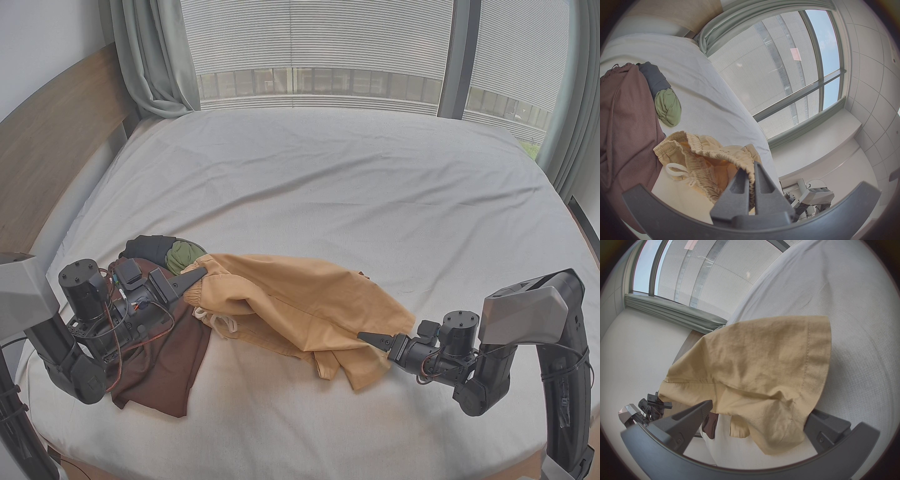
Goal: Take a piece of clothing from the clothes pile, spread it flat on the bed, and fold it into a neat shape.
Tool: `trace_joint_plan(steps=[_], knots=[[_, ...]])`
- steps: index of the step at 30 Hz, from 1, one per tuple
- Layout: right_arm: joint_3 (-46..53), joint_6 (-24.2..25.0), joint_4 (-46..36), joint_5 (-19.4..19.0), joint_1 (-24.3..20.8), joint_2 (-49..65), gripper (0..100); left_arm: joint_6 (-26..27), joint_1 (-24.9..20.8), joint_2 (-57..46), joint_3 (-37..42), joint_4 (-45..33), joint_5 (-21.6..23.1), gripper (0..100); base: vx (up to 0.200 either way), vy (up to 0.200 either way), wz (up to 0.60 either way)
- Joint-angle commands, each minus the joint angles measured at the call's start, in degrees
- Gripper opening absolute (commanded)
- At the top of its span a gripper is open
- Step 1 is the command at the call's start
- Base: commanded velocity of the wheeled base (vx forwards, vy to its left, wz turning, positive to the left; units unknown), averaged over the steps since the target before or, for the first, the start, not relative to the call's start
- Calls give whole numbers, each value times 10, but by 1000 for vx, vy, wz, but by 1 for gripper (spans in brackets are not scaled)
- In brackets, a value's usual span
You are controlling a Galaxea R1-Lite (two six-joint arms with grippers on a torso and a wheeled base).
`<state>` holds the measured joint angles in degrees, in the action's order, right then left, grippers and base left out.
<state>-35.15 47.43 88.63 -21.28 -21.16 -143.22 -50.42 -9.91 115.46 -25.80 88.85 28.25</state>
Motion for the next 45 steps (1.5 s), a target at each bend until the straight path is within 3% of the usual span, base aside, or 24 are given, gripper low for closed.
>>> trace_joint_plan(steps=[1, 6, 7, 22, 31, 37, 38, 45], knots=[[2, -1, 0, 2, 1, 19, 100, 0, 0, 3, 0, 0, 1, 0, 0, 0, 0], [-5, -1, 0, 4, 8, 9, 100, -1, 0, 3, -1, 0, 1, 0, 0, 0, 0], [-5, -1, 0, 4, 8, 8, 0, -1, 0, 3, -1, 0, 0, 0, 0, 0, 0], [18, 14, 0, -3, 24, 87, 0, -1, 2, 8, -4, 0, 0, 0, 0, 0, 0], [67, 26, -1, -74, 41, 146, 0, -1, 2, 14, -5, 0, -2, 0, 0, 0, 0], [66, 21, 0, -86, 42, 120, 0, 0, 2, 15, -4, 0, -2, 0, 0, 0, 0], [64, 20, 0, -86, 43, 110, 100, 0, 2, 14, -5, 0, -2, 0, 0, 0, 0], [50, 20, 1, -82, 37, 82, 100, 0, 1, 13, -4, 0, -1, 0, 0, 0, 0]])
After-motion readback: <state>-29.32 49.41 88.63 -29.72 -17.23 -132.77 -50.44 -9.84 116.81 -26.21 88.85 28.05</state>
